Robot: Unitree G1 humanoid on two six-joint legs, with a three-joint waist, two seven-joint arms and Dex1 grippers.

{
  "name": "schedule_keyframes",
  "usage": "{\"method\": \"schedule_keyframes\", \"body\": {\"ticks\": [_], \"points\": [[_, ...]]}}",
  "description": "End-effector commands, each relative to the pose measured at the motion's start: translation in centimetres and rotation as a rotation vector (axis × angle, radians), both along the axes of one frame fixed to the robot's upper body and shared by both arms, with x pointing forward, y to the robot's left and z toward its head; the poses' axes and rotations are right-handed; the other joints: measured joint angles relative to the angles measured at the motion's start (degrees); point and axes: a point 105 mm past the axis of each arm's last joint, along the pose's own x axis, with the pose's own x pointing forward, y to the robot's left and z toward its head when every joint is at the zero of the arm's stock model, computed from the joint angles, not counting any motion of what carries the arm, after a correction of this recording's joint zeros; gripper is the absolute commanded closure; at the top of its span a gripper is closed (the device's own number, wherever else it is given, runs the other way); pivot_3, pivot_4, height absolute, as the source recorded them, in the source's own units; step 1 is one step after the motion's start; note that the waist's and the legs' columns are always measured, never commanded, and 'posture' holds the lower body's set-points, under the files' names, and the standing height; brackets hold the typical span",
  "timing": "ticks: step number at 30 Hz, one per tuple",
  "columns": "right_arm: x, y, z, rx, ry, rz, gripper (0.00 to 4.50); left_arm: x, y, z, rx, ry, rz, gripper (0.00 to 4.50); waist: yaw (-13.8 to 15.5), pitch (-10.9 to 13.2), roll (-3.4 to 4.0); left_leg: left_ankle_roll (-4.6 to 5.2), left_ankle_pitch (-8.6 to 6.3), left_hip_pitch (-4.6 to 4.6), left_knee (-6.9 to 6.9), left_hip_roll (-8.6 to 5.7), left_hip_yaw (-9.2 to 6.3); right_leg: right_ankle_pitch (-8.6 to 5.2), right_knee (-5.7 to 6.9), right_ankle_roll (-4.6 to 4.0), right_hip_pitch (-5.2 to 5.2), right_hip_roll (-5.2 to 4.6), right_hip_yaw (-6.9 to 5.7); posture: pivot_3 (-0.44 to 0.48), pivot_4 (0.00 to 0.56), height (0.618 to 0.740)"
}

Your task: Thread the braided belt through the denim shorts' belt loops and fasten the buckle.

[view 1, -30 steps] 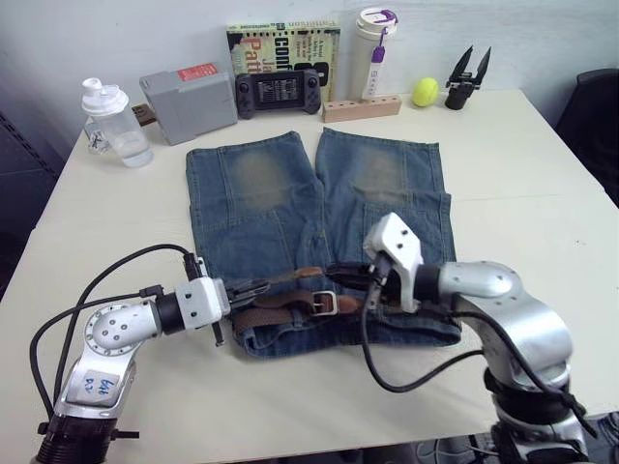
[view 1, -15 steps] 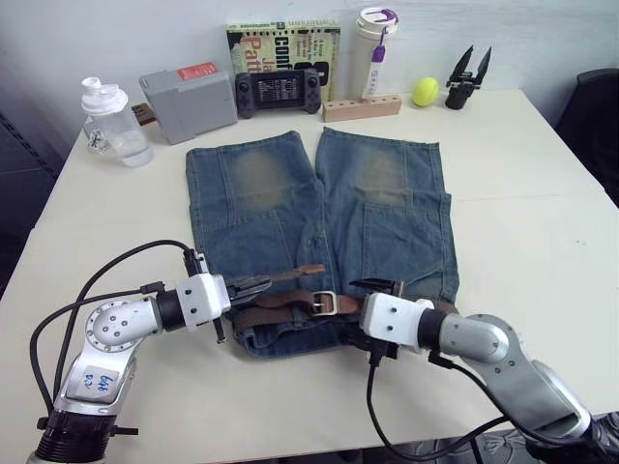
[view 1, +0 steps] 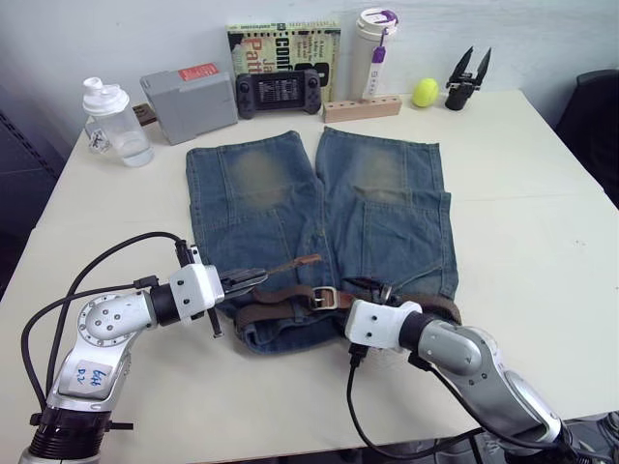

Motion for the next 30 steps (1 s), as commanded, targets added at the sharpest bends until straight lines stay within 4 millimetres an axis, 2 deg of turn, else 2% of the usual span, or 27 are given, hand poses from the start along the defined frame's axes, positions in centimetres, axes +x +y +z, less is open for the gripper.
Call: {"method": "schedule_keyframes", "body": {"ticks": [1, 4, 5, 9, 12, 18, 30], "points": [[0.7, -1.1, -0.3, -0.024, 0.005, -0.079, 2.67, -0.2, 0.0, 1.1, 0.002, -0.042, -0.017, 4.5, -0.01, 0.0, 0.0, 0.0, 0.0, 0.0, 0.0, 0.0, 0.0, 0.0, 0.0, 0.0, 0.01, 0.0, -0.01, 0.0, 0.15, 0.722], [0.7, -1.0, -0.2, -0.004, 0.018, -0.093, 4.13, -0.1, -0.1, 1.1, 0.0, -0.041, -0.019, 4.5, -0.07, -0.01, -0.01, 0.0, 0.0, 0.0, 0.0, 0.01, -0.01, 0.0, 0.01, 0.0, 0.01, 0.01, -0.01, 0.0, 0.15, 0.722], [0.7, -0.9, -0.2, 0.003, 0.021, -0.097, 4.34, -0.1, -0.1, 1.1, 0.0, -0.041, -0.02, 4.5, -0.07, -0.01, -0.01, 0.0, 0.0, 0.0, 0.0, 0.01, 0.0, 0.0, 0.0, 0.0, 0.0, 0.01, -0.01, 0.0, 0.15, 0.722], [0.8, -0.8, 0.3, 0.005, -0.002, -0.089, 4.34, 0.0, -0.1, 1.1, 0.006, -0.041, -0.023, 4.5, -0.09, -0.01, -0.01, 0.0, 0.0, 0.01, 0.0, 0.01, 0.0, 0.0, 0.01, 0.0, 0.0, 0.02, 0.0, 0.0, 0.15, 0.722], [0.8, -0.6, 1.3, -0.045, -0.085, -0.024, 4.34, 0.1, -0.2, 1.2, 0.017, -0.038, -0.036, 4.5, -0.08, -0.01, -0.01, 0.0, 0.0, 0.0, 0.0, 0.0, 0.0, 0.0, 0.01, 0.0, 0.0, 0.01, 0.0, 0.0, 0.15, 0.722], [1.6, 0.0, 4.2, -0.191, -0.384, 0.149, 4.34, 0.2, -0.8, 0.9, 0.12, -0.008, -0.131, 4.5, -0.22, 0.0, -0.01, 0.0, 0.0, -0.01, 0.0, -0.01, 0.02, 0.0, 0.01, 0.0, -0.03, 0.02, 0.0, 0.0, 0.15, 0.722], [2.5, 0.4, 5.4, -0.209, -0.484, 0.161, 4.34, 1.1, -0.4, 1.2, 0.235, -0.038, -0.148, 4.5, -0.23, 0.0, -0.01, -0.05, 0.05, -0.02, -0.01, 0.02, 0.03, 0.0, 0.03, 0.0, -0.05, 0.05, 0.0, 0.0, 0.15, 0.722]]}}
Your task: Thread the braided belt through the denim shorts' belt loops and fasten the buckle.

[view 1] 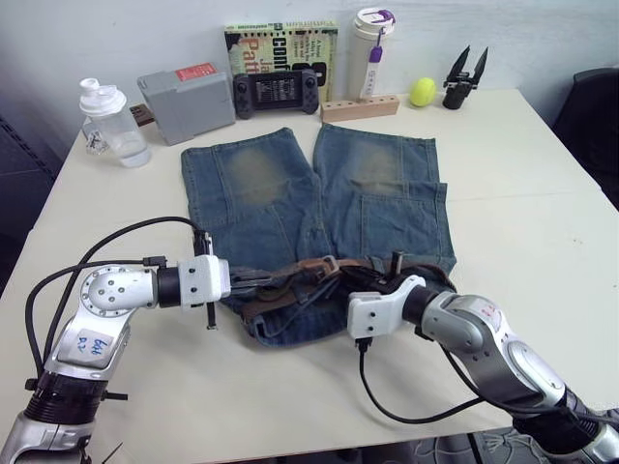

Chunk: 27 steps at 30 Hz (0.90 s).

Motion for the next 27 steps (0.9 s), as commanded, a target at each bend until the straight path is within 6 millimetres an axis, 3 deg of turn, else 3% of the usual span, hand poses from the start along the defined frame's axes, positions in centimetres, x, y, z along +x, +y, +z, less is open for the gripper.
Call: {"method": "schedule_keyframes", "body": {"ticks": [1, 13, 27], "points": [[0.1, 0.2, 1.7, 0.033, -0.08, 0.007, 4.34, 0.0, 0.0, 0.6, 0.059, -0.059, -0.026, 4.5, 0.0, 0.0, 0.0, 0.0, 0.0, -0.01, 0.0, 0.0, -0.01, 0.0, 0.0, 0.0, 0.0, 0.0, -0.01, 0.0, 0.15, 0.722], [0.1, 0.7, 1.4, 0.032, -0.049, 0.029, 4.34, 0.6, 0.0, 1.4, 0.33, -0.245, -0.151, 4.5, -0.01, 0.0, 0.0, 0.0, 0.0, -0.01, 0.0, -0.01, 0.02, 0.0, 0.03, 0.0, -0.02, 0.02, 0.01, 0.0, 0.15, 0.722], [-0.1, 1.1, 1.1, 0.022, -0.033, 0.05, 4.34, 1.8, -2.2, 1.8, 0.4, -0.372, -0.263, 4.5, 0.01, 0.0, -0.01, 0.01, 0.01, -0.01, 0.01, -0.01, 0.04, 0.0, 0.06, 0.0, -0.03, 0.02, 0.01, 0.0, 0.15, 0.722]]}}
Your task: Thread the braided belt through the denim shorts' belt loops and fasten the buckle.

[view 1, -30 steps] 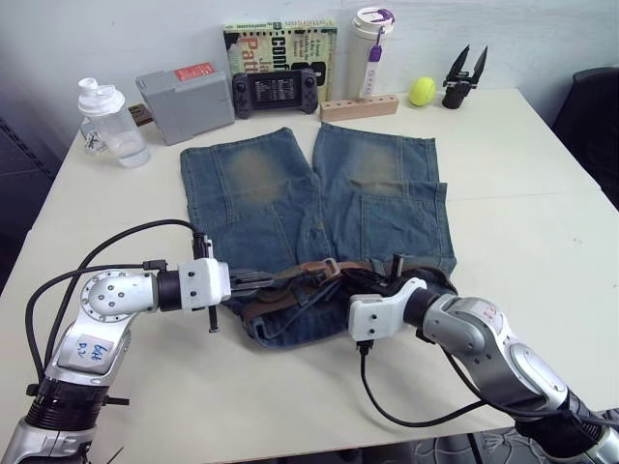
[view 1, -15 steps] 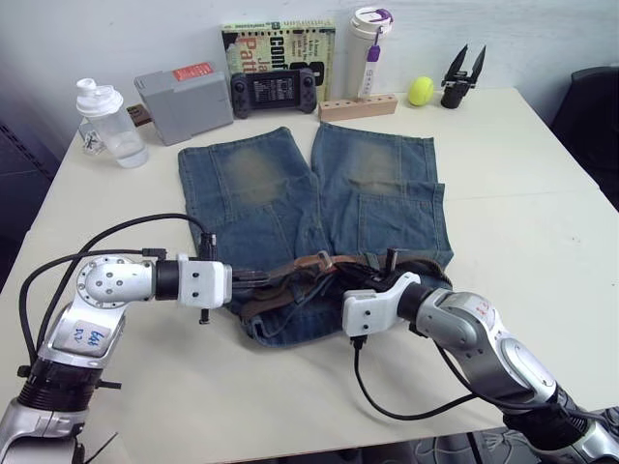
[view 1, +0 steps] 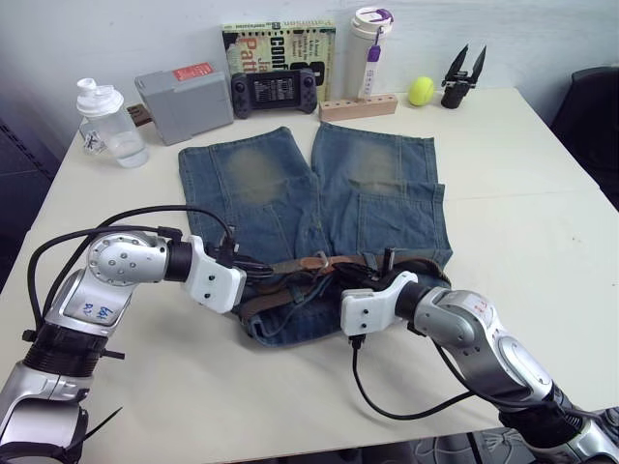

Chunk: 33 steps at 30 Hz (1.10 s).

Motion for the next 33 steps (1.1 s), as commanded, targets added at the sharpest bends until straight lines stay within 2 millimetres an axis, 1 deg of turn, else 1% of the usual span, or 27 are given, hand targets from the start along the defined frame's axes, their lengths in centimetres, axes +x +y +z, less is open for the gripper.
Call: {"method": "schedule_keyframes", "body": {"ticks": [1, 6, 8, 11, 12, 15, 18, 19, 21, 24, 25, 26, 27, 30, 31, 33], "points": [[-0.4, 0.5, 1.2, 0.017, -0.047, 0.037, 4.34, 0.1, -1.2, 0.1, -0.007, -0.033, -0.047, 4.5, -0.02, 0.0, 0.0, 0.0, 0.0, 0.0, 0.0, 0.0, 0.0, 0.0, 0.0, 0.0, 0.0, 0.0, 0.0, 0.0, 0.15, 0.722], [-0.7, 0.7, 0.9, 0.018, -0.028, 0.05, 4.34, -0.2, -4.0, -0.9, -0.114, 0.018, -0.089, 4.5, 0.02, 0.0, -0.01, 0.01, 0.01, 0.0, 0.02, -0.01, 0.0, 0.0, 0.02, 0.0, 0.0, -0.01, 0.0, 0.0, 0.15, 0.722], [-0.8, 0.8, 0.8, 0.019, -0.022, 0.053, 4.34, -0.4, -4.4, -1.2, -0.126, 0.032, -0.092, 4.5, -0.06, 0.0, -0.01, 0.02, 0.01, -0.01, 0.05, -0.01, -0.01, 0.0, 0.04, 0.01, 0.0, -0.01, 0.0, 0.0, 0.15, 0.722], [-1.5, 0.5, -0.4, 0.007, 0.067, 0.055, 4.34, -0.2, -5.9, -2.4, -0.224, 0.09, -0.074, 4.5, 0.02, -0.01, 0.02, 0.02, 0.01, 0.01, 0.04, 0.0, -0.01, 0.0, 0.05, 0.0, 0.0, 0.0, 0.0, 0.0, 0.15, 0.722], [-1.6, 0.5, -0.5, 0.006, 0.081, 0.054, 4.34, -0.2, -6.1, -2.6, -0.24, 0.099, -0.071, 4.5, 0.05, -0.01, 0.01, 0.02, 0.01, 0.02, 0.05, -0.01, -0.01, 0.0, 0.05, 0.01, 0.01, -0.01, 0.0, 0.0, 0.15, 0.722], [-2.2, -0.5, -2.1, 0.016, 0.246, -0.003, 4.34, 0.6, -6.8, -3.2, -0.313, 0.109, -0.02, 4.5, 0.22, -0.01, -0.03, 0.03, 0.01, -0.01, 0.17, -0.02, -0.04, 0.01, 0.1, 0.01, 0.03, -0.02, -0.01, 0.0, 0.15, 0.722], [-2.5, -1.0, -2.4, 0.03, 0.309, -0.039, 4.34, 0.9, -7.0, -3.8, -0.345, 0.114, 0.012, 4.5, 0.23, -0.01, -0.02, 0.03, 0.01, -0.01, 0.25, -0.02, -0.05, 0.01, 0.18, 0.01, 0.04, -0.03, 0.0, 0.0, 0.15, 0.722], [-2.6, -1.2, -2.3, 0.052, 0.327, -0.052, 3.29, 0.8, -7.0, -4.2, -0.342, 0.119, 0.019, 4.5, 0.26, -0.01, -0.02, 0.04, 0.01, 0.0, 0.26, -0.02, -0.06, 0.01, 0.19, 0.01, 0.04, -0.04, -0.01, 0.0, 0.15, 0.722], [-2.8, -1.4, -1.9, 0.088, 0.379, -0.066, 2.64, 0.9, -7.0, -4.7, -0.36, 0.127, 0.039, 4.5, 0.26, -0.01, -0.02, 0.04, 0.01, 0.0, 0.26, -0.03, -0.08, 0.01, 0.19, 0.01, 0.04, -0.04, -0.01, 0.0, 0.15, 0.722], [-3.4, -1.9, -1.0, 0.159, 0.468, -0.069, 1.17, 1.0, -7.1, -5.1, -0.37, 0.131, 0.06, 4.5, 0.49, -0.02, -0.04, 0.04, 0.0, -0.01, 0.34, -0.03, -0.12, 0.01, 0.22, 0.01, 0.08, -0.06, -0.03, 0.0, 0.15, 0.722], [-3.7, -2.2, -0.5, 0.19, 0.504, -0.069, 0.77, 1.0, -7.1, -5.1, -0.373, 0.132, 0.063, 4.5, 0.58, -0.02, -0.04, 0.06, -0.01, -0.01, 0.38, -0.04, -0.12, 0.01, 0.23, 0.01, 0.08, -0.08, -0.04, 0.0, 0.15, 0.722], [-3.9, -2.3, -0.2, 0.209, 0.528, -0.068, 0.24, 1.0, -7.1, -5.2, -0.375, 0.132, 0.066, 4.5, 0.62, -0.02, -0.04, 0.08, -0.02, -0.02, 0.41, -0.06, -0.13, 0.01, 0.26, 0.01, 0.09, -0.1, -0.03, 0.0, 0.15, 0.722], [-4.1, -2.9, 0.5, 0.245, 0.567, -0.068, 0.08, 1.0, -7.1, -5.2, -0.379, 0.133, 0.067, 4.5, 0.62, -0.02, -0.04, 0.1, -0.03, -0.02, 0.46, -0.05, -0.13, 0.01, 0.27, 0.01, 0.09, -0.1, -0.03, 0.0, 0.15, 0.722], [-4.5, -4.0, 2.7, 0.316, 0.64, -0.047, 0.08, 1.0, -7.3, -5.2, -0.386, 0.139, 0.07, 4.5, 0.74, -0.02, -0.04, 0.16, -0.06, -0.03, 0.57, -0.05, -0.14, 0.01, 0.33, 0.01, 0.09, -0.11, -0.02, 0.0, 0.15, 0.722], [-4.4, -4.2, 3.5, 0.345, 0.649, -0.038, 0.08, 0.9, -7.4, -5.3, -0.389, 0.141, 0.07, 4.5, 0.75, -0.02, -0.04, 0.18, -0.07, -0.03, 0.6, -0.05, -0.14, 0.01, 0.34, 0.01, 0.1, -0.12, -0.01, 0.0, 0.15, 0.722], [-3.4, -4.7, 5.2, 0.417, 0.637, -0.042, 0.08, 0.9, -7.5, -5.4, -0.391, 0.143, 0.069, 4.5, 0.74, -0.02, -0.04, 0.21, -0.09, -0.02, 0.64, -0.05, -0.14, 0.01, 0.36, 0.01, 0.13, -0.13, 0.01, 0.0, 0.15, 0.722]]}}
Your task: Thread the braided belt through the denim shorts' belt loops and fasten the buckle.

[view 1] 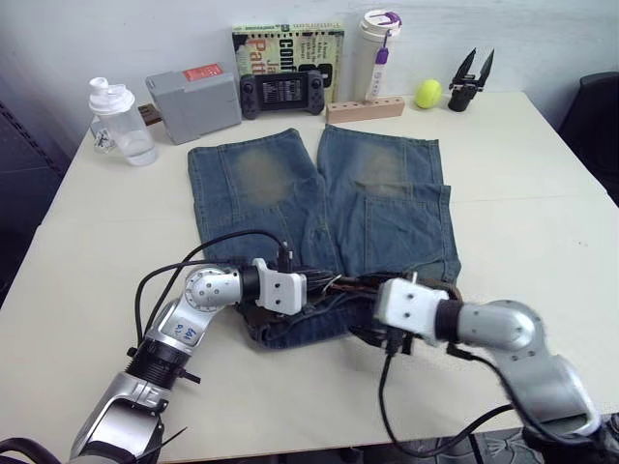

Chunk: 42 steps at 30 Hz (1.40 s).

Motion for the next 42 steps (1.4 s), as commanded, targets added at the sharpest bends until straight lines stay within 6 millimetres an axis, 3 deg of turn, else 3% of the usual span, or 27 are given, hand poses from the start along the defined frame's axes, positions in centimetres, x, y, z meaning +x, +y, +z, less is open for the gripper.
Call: {"method": "schedule_keyframes", "body": {"ticks": [1, 7, 16, 25, 28, 29, 33, 35, 36, 38, 42], "points": [[1.0, -0.5, 2.9, 0.09, -0.038, -0.024, 0.08, -0.3, -0.4, -0.5, 0.002, 0.012, -0.001, 4.5, -0.02, 0.0, 0.0, 0.0, 0.0, 0.0, 0.0, 0.0, 0.0, 0.0, 0.01, 0.0, 0.0, 0.0, 0.0, 0.0, 0.15, 0.722], [3.2, -1.7, 1.0, -0.049, -0.078, -0.094, 0.08, -0.4, -0.6, -0.5, 0.001, 0.006, -0.007, 4.5, 0.66, 0.0, 0.0, 0.06, -0.04, -0.01, 0.01, -0.04, 0.06, 0.0, 0.02, 0.01, -0.01, -0.05, 0.01, 0.0, 0.15, 0.722], [4.8, -1.9, -0.9, -0.085, -0.071, -0.151, 0.08, -0.7, -0.8, -0.5, 0.011, 0.0, -0.023, 4.5, 0.73, 0.0, 0.0, 0.06, -0.04, 0.0, 0.06, -0.04, 0.08, 0.01, 0.07, 0.02, -0.01, -0.04, 0.02, 0.0, 0.15, 0.722], [4.8, -1.5, -2.2, -0.12, -0.024, -0.125, 0.08, -0.8, -1.0, -0.5, 0.057, -0.054, -0.05, 4.5, 0.68, 0.0, 0.01, 0.06, -0.04, 0.0, 0.06, -0.03, 0.08, 0.01, 0.06, 0.02, -0.01, -0.04, 0.02, 0.0, 0.15, 0.722], [4.7, -1.3, -2.4, -0.129, -0.015, -0.107, 0.84, -0.8, -0.9, -0.4, 0.074, -0.078, -0.056, 4.5, 0.65, 0.0, 0.01, 0.06, -0.04, 0.0, 0.05, -0.02, 0.08, 0.01, 0.06, 0.02, -0.01, -0.04, 0.02, 0.0, 0.15, 0.722], [4.6, -1.2, -2.6, -0.136, -0.012, -0.101, 1.51, -0.8, -0.9, -0.4, 0.08, -0.089, -0.057, 4.5, 0.65, 0.0, 0.01, 0.06, -0.04, 0.0, 0.06, -0.02, 0.07, 0.01, 0.06, 0.02, -0.01, -0.04, 0.02, 0.0, 0.15, 0.722], [4.3, -1.2, -3.0, -0.165, -0.005, -0.08, 3.01, -0.8, -0.8, -0.3, 0.089, -0.115, -0.059, 4.5, 0.7, 0.0, 0.0, 0.06, -0.04, 0.0, 0.06, -0.02, 0.08, 0.01, 0.07, 0.02, -0.01, -0.04, 0.02, 0.0, 0.15, 0.722], [4.2, -1.2, -3.2, -0.181, -0.008, -0.074, 4.26, -0.7, -0.7, -0.2, 0.093, -0.138, -0.056, 4.5, 0.71, 0.0, 0.0, 0.06, -0.04, 0.0, 0.06, -0.02, 0.07, 0.01, 0.06, 0.02, -0.01, -0.04, 0.02, 0.0, 0.15, 0.722], [4.1, -1.2, -3.2, -0.185, -0.011, -0.072, 4.48, -0.6, -0.6, 0.0, 0.091, -0.151, -0.053, 4.5, 0.71, 0.0, 0.0, 0.06, -0.04, 0.0, 0.06, -0.02, 0.07, 0.01, 0.06, 0.02, -0.01, -0.04, 0.02, 0.0, 0.15, 0.722], [4.0, -1.1, -3.3, -0.191, -0.016, -0.071, 4.48, -0.5, -0.4, 0.2, 0.077, -0.159, -0.037, 4.5, 0.71, 0.0, 0.0, 0.06, -0.04, 0.0, 0.06, -0.02, 0.07, 0.01, 0.06, 0.02, -0.01, -0.05, 0.02, 0.0, 0.15, 0.722], [3.9, -1.2, -3.6, -0.213, -0.048, -0.081, 4.5, -1.2, 0.8, 0.1, 0.041, -0.115, -0.019, 3.01, 0.72, 0.0, 0.0, 0.06, -0.04, 0.0, 0.06, -0.02, 0.07, 0.01, 0.06, 0.02, -0.01, -0.05, 0.02, 0.0, 0.15, 0.722]]}}
